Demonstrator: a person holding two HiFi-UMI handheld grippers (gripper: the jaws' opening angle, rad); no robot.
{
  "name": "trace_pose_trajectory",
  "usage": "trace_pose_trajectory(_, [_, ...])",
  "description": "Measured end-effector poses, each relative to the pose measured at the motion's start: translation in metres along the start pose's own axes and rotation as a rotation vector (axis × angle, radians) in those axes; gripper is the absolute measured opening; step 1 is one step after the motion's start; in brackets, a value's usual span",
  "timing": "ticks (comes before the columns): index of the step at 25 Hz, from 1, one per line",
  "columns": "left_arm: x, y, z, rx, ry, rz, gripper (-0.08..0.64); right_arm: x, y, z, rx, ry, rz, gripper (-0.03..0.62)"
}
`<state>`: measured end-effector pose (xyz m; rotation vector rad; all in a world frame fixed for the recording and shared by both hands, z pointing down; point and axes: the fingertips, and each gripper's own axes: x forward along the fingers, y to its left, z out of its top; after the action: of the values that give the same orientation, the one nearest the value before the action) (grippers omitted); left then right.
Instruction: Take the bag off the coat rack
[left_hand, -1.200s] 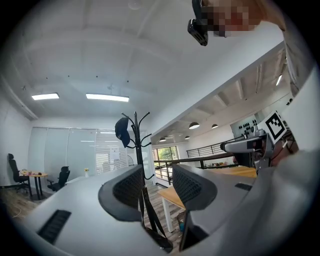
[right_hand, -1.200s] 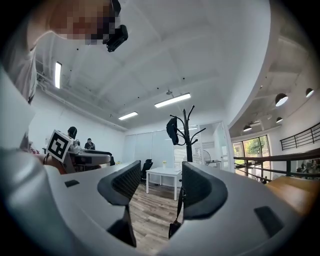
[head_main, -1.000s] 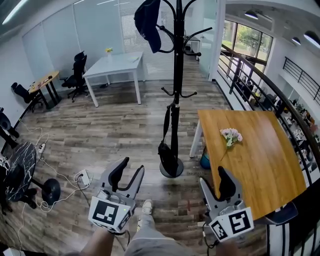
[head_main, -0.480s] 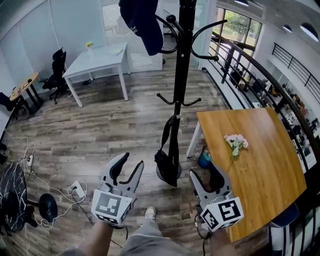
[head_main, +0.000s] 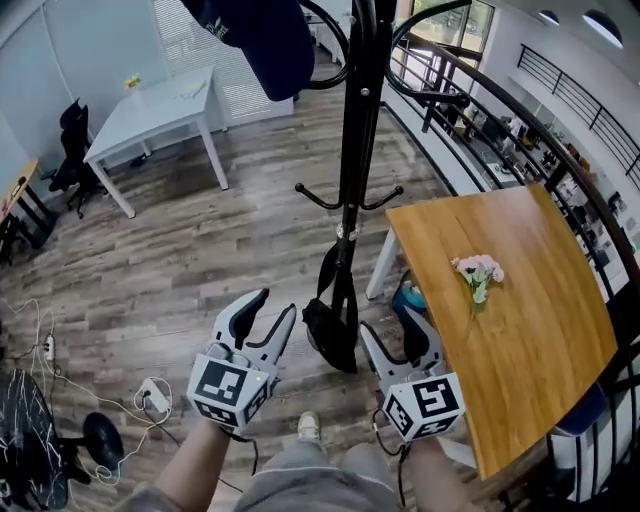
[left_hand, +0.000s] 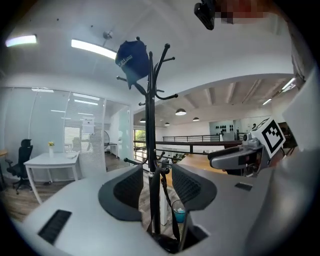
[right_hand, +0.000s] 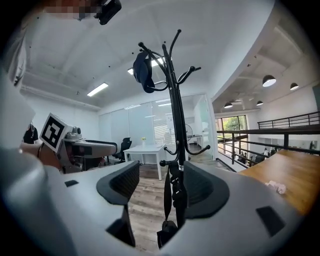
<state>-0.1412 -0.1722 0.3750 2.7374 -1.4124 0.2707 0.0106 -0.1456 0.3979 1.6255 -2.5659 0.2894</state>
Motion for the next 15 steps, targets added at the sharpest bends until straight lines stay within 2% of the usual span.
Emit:
trace_pose_trajectory(4, [0.033,0.0,-0.031,-0.03,0.03,-0.032,0.184,0.028,-0.006,-0.025,-0.019,0.033,-0.008,0.27])
trace_pose_trajectory(9, [0.06,-0.001,-0.064,-0.03,0.071,-0.031,0.184,0.056,-0.014,-0.059,-0.033,0.082,-0.002,0.27])
trace_pose_trajectory(15, [0.087,0.013,-0.103,-0.1,0.082,-0.017,0.186,0.094,-0.028,-0.098,-0.018,0.118,-0.005,0.27])
